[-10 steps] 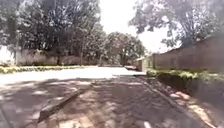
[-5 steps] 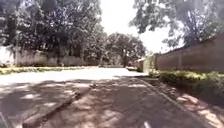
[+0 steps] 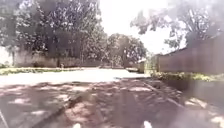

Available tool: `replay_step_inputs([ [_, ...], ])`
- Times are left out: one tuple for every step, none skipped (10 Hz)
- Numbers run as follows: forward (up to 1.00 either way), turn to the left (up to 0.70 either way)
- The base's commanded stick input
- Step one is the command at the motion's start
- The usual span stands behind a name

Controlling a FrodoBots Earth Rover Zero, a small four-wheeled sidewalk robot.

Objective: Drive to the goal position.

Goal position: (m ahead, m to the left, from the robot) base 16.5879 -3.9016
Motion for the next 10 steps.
replay_step_inputs([
  [0.7,0.0],
  [0.7,0.0],
  [0.7,0.0],
  [0.7,0.0],
  [0.7,0.0],
  [0.7,0.0],
  [0.7,0.0],
  [0.7,0.0],
  [0.7,0.0],
  [0.7,0.0],
])
